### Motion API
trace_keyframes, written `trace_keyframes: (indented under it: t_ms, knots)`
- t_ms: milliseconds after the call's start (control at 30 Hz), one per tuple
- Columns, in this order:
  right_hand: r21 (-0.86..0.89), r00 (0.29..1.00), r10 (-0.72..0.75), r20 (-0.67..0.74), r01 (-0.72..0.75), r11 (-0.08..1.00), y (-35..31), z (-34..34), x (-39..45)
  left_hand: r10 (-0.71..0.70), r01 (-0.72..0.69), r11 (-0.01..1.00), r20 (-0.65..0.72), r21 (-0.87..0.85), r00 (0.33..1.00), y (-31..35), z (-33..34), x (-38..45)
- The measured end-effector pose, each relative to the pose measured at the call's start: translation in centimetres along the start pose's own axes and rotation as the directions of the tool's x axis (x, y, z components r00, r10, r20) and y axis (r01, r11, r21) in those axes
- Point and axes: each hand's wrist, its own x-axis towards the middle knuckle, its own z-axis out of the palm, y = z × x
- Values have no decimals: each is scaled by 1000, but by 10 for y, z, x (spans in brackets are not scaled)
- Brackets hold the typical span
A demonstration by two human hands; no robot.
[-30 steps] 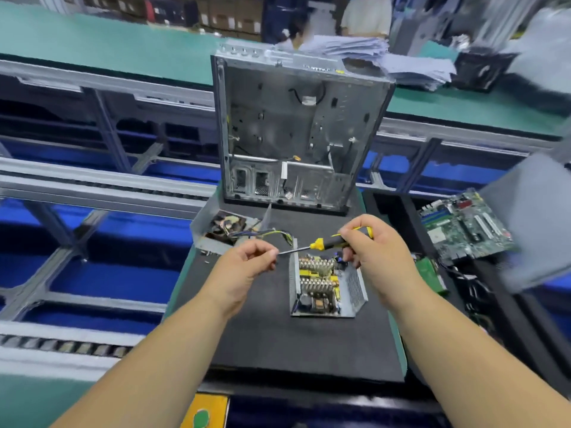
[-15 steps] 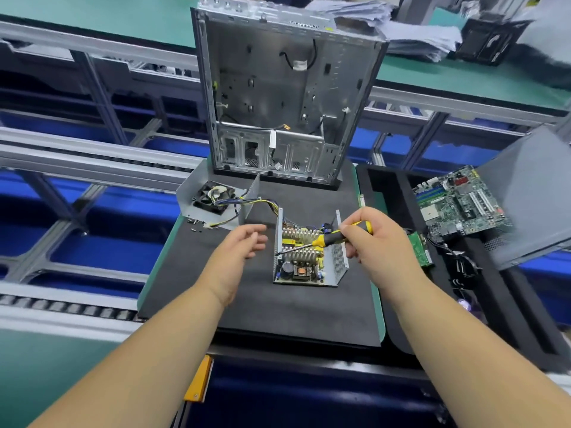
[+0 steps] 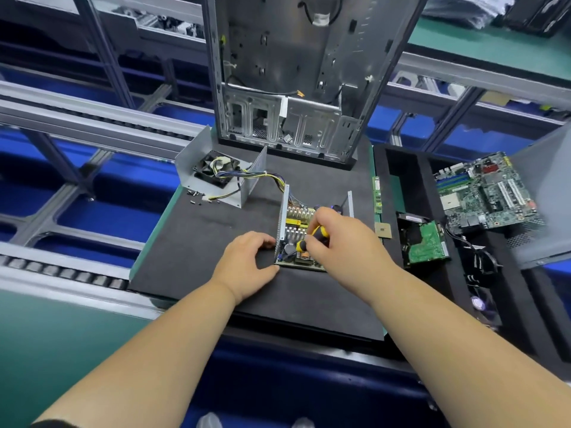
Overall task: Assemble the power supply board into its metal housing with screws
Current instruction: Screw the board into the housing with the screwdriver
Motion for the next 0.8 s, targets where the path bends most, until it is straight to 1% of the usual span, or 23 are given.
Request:
trace_keyframes:
  t_ms: [67, 200, 400, 633, 800]
  knots:
    - [-42, 1000, -18, -1, 18, 999, 1, 3, 2, 11, -10, 1000, -29, 24, 1000, -1, 2, 0]
    - [-83, 999, -41, 11, 41, 996, 3, 7, 5, 39, -37, 999, -37, 38, 999, -3, 3, 0]
    - [-70, 999, -47, 8, 47, 996, 4, 12, 6, 55, -51, 997, -65, 58, 996, -4, 6, -1]
    - [-126, 997, -80, 2, 80, 989, 2, 12, 7, 42, -36, 995, -62, 92, 997, -4, 7, 0]
    - [-168, 990, -134, 39, 138, 976, -4, 10, 7, 32, -25, 994, -69, 106, 997, -4, 9, -1]
